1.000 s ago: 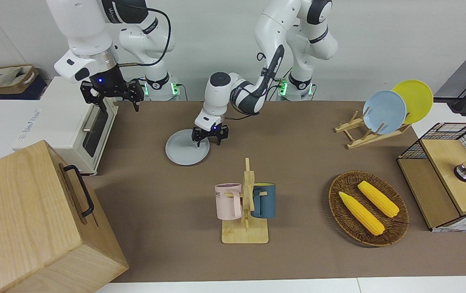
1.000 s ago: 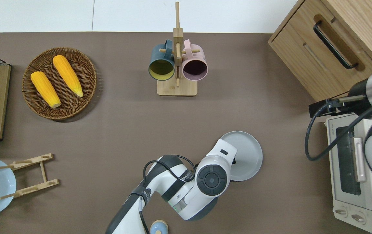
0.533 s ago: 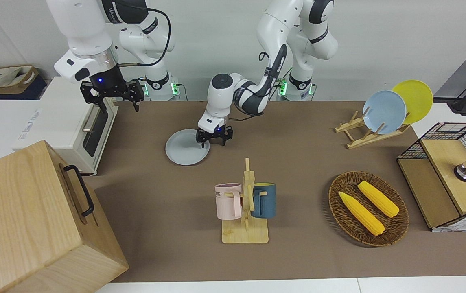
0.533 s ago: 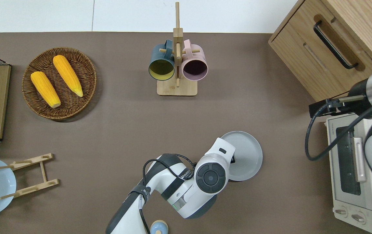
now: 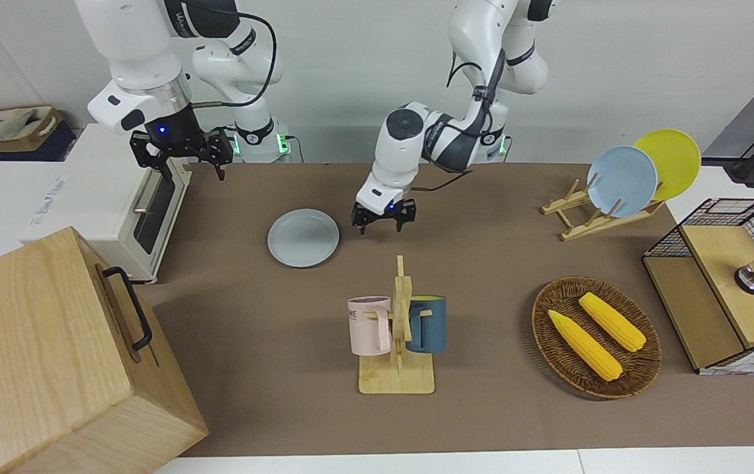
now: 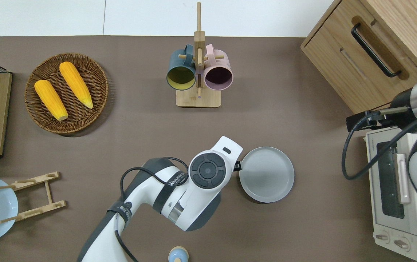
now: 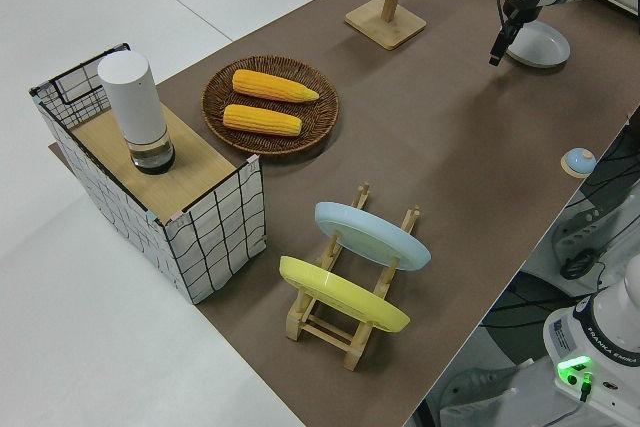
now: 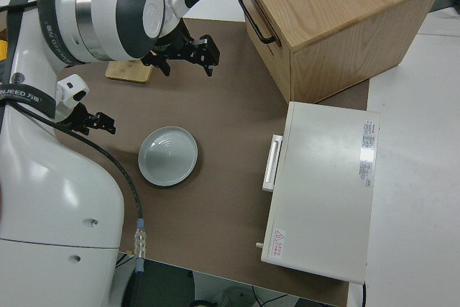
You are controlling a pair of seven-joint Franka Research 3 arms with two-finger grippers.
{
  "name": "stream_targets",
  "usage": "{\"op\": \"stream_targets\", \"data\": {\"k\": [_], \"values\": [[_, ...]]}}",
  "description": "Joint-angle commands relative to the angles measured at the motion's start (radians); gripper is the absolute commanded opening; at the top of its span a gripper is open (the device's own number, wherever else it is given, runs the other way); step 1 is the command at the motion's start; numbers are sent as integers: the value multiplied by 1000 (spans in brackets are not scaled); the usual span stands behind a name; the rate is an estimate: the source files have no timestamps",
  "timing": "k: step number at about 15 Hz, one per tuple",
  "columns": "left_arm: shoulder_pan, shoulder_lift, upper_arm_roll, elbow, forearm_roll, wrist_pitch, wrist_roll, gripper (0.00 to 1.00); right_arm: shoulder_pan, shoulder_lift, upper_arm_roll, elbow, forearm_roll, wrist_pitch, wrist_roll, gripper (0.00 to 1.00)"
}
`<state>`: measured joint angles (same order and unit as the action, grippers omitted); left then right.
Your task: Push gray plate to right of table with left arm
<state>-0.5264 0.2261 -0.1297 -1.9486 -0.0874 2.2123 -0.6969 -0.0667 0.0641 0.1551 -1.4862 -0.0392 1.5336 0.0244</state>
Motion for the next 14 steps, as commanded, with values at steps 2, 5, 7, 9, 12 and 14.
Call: {"op": "stream_targets", "data": {"k": [2,5,7,9,12,14], "values": [[129,-120,-1,-16,-23,-150,172,995,-1,-6,0,1,7,-10,3,983],[202,-159,4,-16,-18,-201,243,993,-1,-6,0,1,7,-10,3,983],[255,-183,4,-13,-8,-223,283,995,-1,-6,0,1,7,-10,3,983],[311,-211,4,-7,-3,-285,379,993,-1,-6,0,1,7,-10,3,983],[382,-241,2,-3,37,-331,462,993,-1,-6,0,1,7,-10,3,983],[428,-260,4,13,66,-367,546,993,-1,-6,0,1,7,-10,3,983]]}}
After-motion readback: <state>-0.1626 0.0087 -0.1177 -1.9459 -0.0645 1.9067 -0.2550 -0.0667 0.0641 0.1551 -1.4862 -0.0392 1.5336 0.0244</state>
